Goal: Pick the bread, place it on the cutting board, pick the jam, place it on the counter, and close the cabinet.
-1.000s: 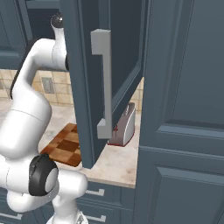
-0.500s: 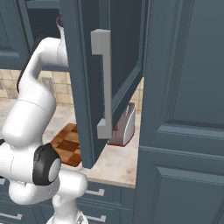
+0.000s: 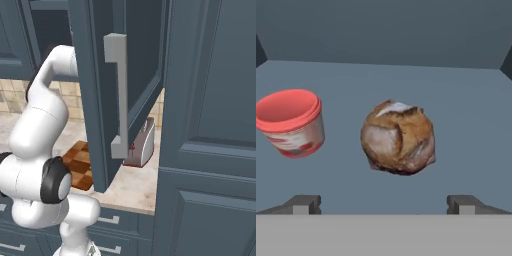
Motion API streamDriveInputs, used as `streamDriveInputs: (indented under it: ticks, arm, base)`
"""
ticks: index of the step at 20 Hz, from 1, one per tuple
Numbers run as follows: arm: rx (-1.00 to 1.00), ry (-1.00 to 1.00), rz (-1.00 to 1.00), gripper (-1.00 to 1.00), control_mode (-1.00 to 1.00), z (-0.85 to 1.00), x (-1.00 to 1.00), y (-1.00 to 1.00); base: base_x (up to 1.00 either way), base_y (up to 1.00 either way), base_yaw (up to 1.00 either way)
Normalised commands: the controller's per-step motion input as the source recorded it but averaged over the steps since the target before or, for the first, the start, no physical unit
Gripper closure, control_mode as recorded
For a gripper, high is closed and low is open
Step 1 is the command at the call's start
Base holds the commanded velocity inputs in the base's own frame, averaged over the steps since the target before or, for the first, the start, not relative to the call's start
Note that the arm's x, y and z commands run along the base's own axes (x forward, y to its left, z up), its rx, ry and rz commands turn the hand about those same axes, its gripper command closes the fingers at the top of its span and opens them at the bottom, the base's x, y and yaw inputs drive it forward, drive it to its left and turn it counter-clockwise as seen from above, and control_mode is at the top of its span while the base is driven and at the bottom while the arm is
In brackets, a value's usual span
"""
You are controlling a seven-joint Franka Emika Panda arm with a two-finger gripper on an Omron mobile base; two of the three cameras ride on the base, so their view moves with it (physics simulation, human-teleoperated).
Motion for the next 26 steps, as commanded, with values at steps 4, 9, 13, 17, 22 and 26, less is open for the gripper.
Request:
streamDriveInputs:
  ticks: [4,9,13,17,22,26]
  arm:
    - [0.0,-0.02,0.0,-1.0,-1.0,-0.05,0.25,-0.03]
    - [0.0,-0.02,0.0,-1.0,-1.0,-0.01,0.23,-0.07]
    - [0.0,0.0,0.0,-1.0,-1.0,-0.01,0.24,-0.05]
    - [0.0,0.0,0.0,-1.0,-1.0,-0.02,0.25,0.0]
    - [0.0,0.0,0.0,-1.0,-1.0,-0.01,0.24,0.0]
    - [0.0,0.0,0.0,-1.0,-1.0,-0.03,0.21,-0.03]
  base:
    - [0.0,0.0,0.0]
    - [0.0,0.0,0.0]
    - [0.0,0.0,0.0]
    - [0.0,0.0,0.0]
    - [0.0,0.0,0.0]
    - [0.0,0.0,0.0]
